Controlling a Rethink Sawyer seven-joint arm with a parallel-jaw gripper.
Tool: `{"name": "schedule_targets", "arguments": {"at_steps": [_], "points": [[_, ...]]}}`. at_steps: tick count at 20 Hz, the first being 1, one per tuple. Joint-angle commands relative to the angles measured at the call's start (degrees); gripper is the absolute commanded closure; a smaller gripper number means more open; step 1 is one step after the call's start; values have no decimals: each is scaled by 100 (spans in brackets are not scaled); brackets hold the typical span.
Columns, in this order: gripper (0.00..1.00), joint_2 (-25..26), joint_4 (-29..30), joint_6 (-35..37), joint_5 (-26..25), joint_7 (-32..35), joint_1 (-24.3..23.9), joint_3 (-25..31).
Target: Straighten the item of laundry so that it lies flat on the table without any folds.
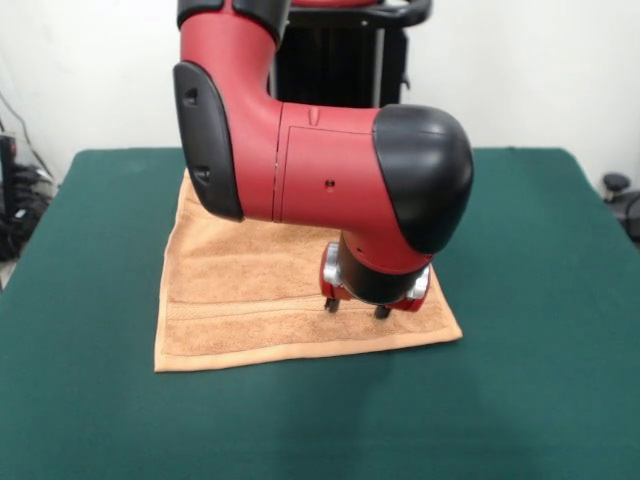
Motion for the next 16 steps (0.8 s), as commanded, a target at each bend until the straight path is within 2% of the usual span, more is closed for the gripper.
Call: {"name": "schedule_targets", "arguments": {"at_steps": [1,16], "points": [[0,362,124,-1704,221,933,144,608],[0,53,534,-1751,313,965,136,607]]}}
